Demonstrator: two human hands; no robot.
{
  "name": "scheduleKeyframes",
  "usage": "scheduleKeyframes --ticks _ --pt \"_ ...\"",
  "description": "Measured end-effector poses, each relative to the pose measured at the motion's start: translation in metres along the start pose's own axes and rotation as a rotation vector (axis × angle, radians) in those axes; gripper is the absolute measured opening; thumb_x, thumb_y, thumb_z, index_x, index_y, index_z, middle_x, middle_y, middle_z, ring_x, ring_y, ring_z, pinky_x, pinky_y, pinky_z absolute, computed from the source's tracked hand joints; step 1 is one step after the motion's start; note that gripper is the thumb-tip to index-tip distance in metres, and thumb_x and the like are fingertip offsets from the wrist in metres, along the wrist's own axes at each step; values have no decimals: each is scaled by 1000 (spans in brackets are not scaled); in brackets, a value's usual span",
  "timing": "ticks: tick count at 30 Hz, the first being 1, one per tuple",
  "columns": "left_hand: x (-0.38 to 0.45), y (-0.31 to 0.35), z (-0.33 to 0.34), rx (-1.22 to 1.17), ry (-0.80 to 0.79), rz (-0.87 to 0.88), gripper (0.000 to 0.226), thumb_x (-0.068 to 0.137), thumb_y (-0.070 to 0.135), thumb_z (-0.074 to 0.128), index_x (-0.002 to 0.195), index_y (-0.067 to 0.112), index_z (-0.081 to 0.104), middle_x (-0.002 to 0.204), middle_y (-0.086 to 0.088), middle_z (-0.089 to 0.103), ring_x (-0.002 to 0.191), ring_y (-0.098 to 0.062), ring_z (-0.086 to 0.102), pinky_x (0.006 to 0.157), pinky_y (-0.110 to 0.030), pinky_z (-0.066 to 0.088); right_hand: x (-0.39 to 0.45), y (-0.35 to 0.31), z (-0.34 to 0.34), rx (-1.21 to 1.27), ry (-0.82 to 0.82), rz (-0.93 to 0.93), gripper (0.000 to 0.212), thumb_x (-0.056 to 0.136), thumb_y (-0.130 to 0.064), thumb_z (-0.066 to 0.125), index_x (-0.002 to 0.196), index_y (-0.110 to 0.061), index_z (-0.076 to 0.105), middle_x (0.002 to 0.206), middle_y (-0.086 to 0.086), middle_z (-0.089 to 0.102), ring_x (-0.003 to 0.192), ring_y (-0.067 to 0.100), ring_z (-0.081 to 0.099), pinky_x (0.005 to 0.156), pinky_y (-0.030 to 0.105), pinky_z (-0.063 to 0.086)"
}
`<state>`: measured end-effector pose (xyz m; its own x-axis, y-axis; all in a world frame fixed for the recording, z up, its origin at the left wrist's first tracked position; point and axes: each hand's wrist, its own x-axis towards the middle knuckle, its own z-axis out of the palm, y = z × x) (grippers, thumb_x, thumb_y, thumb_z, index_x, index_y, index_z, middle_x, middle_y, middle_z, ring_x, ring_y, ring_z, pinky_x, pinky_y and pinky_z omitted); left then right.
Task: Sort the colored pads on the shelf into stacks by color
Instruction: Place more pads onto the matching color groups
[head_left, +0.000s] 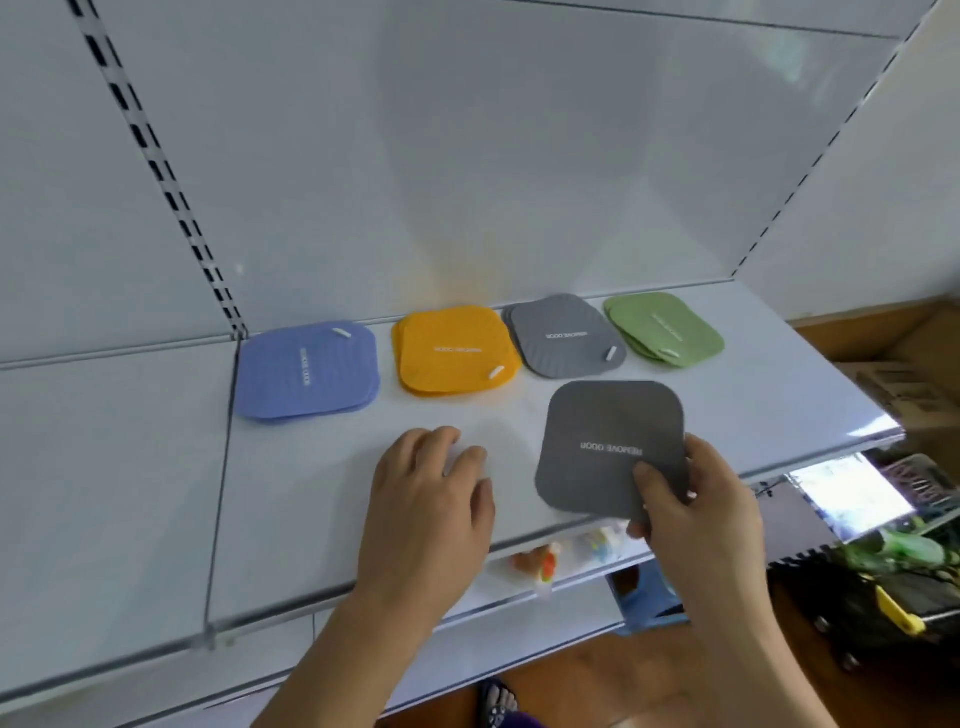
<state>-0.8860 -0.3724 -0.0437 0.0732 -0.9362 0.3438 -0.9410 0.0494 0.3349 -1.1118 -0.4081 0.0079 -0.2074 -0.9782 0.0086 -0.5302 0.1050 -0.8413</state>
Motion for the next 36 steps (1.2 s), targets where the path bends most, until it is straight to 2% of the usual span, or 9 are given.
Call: scheduleKeyframes --ticks 4,8,12,15,19,24,28,31,36 --pt "12 20 11 26 -9 -16 31 96 33 62 121 19 73 129 -6 65 120 -30 56 99 -46 52 49 -19 -5 102 -19 -49 25 98 -14 63 110 -37 64 85 -7 72 54 16 70 58 42 58" --pt "28 43 21 82 18 -96 36 97 38 47 118 21 71 120 -3 63 112 -28 56 94 -42 52 115 -35 8 145 -88 -73 24 95 -13 60 93 -37 62 78 -4 72 52 17 69 62 44 58" --pt "38 61 32 140 76 -229 36 97 37 47 117 20 71 117 -2 63 108 -27 55 92 -43 52 164 -31 37 -53 -265 -165 19 93 -18 58 108 -30 62 72 -2 73 71 25 71 64 39 51" --pt "41 67 39 173 93 -293 34 96 34 49 116 18 72 114 -3 63 104 -29 55 89 -45 51 178 -17 51 -424 -291 -365 60 97 -26 61 152 -14 40 115 16 69 103 41 65 73 40 41" --pt "43 73 41 207 107 -345 35 95 34 50 117 18 72 116 -3 63 105 -29 55 89 -45 52 178 -8 48 -512 -258 -411 86 97 -39 65 163 -14 16 147 15 43 109 42 63 78 43 47" --pt "39 75 45 219 118 -402 30 94 27 64 120 15 72 120 -5 63 110 -30 56 91 -45 55 169 12 36 -422 -195 -539 53 96 -39 66 143 -23 51 146 8 46 91 38 69 64 37 49" --pt "34 76 46 218 94 -409 32 95 26 65 122 13 72 126 -8 64 118 -32 57 98 -46 53 137 38 27 -309 -151 -861 16 95 -25 65 104 -15 73 114 8 69 92 38 63 73 42 54" --pt "27 76 44 225 78 -392 34 98 30 58 126 14 70 133 -8 63 126 -31 56 104 -46 51 115 54 25 -375 -235 -930 16 93 -27 64 98 -16 75 118 9 70 106 39 61 85 46 52" --pt "1 75 32 217 73 -398 45 101 41 43 129 16 69 139 -7 62 132 -30 54 108 -49 49 88 59 26 -449 -288 -905 39 98 -39 55 118 -10 73 137 18 64 130 44 55 104 55 49"
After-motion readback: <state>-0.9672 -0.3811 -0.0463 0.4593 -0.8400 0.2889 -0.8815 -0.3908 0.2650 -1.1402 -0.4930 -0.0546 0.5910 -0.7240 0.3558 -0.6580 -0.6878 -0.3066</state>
